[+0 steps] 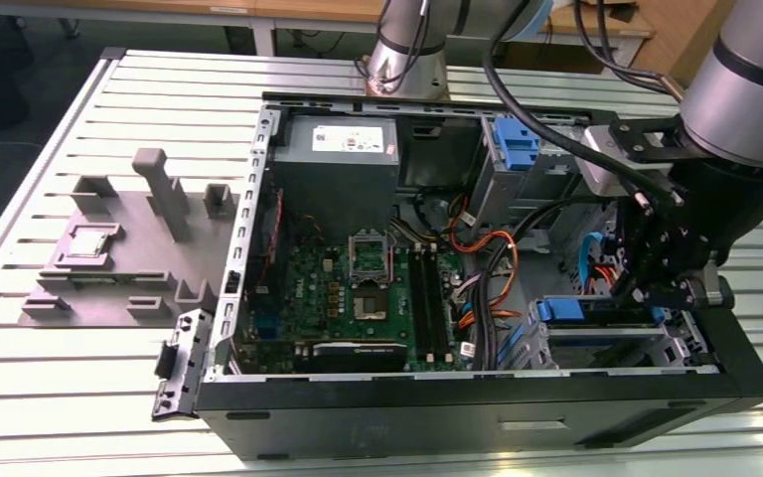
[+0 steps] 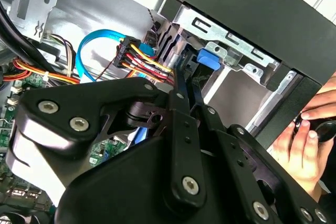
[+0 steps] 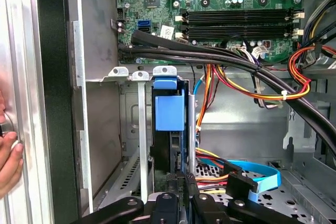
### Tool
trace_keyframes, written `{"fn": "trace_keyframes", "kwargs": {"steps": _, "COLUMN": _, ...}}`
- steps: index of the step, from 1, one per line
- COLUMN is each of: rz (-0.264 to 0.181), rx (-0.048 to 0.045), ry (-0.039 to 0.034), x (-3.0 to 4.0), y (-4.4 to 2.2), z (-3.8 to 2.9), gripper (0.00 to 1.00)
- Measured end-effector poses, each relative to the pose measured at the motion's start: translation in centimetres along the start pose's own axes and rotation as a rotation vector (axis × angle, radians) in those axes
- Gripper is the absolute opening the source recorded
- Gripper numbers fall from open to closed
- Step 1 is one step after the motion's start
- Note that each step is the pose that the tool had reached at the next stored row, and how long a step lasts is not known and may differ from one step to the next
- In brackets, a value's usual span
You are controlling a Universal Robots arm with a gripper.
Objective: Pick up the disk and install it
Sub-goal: 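Insert the first disk wire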
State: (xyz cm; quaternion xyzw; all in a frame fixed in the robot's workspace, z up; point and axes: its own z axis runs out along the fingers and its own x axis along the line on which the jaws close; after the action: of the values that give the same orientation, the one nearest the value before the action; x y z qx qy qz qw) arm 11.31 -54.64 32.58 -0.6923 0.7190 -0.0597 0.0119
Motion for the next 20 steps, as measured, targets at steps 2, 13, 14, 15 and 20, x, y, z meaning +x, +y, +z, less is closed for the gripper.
{"fn": "trace_keyframes", "kwargs": {"steps": 2, "rz": 0.000, "rx": 0.0000, "ry": -0.0007, "x": 0.01, "y": 0.00, "z": 0.04, "gripper": 0.18}}
{"fn": "trace_keyframes", "kwargs": {"steps": 13, "rz": 0.000, "rx": -0.0054, "ry": -0.0004, "x": 0.07, "y": -0.12, "z": -0.99, "gripper": 0.24}}
{"fn": "trace_keyframes", "kwargs": {"steps": 14, "rz": 0.000, "rx": -0.0070, "ry": -0.0005, "x": 0.08, "y": -0.13, "z": -1.09, "gripper": 0.24}}
{"fn": "trace_keyframes", "kwargs": {"steps": 15, "rz": -0.001, "rx": -0.0086, "ry": -0.0005, "x": 0.09, "y": -0.15, "z": -1.17, "gripper": 0.24}}
{"fn": "trace_keyframes", "kwargs": {"steps": 20, "rz": 0.000, "rx": -0.0122, "ry": -0.0011, "x": 0.09, "y": -0.18, "z": -1.27, "gripper": 0.11}}
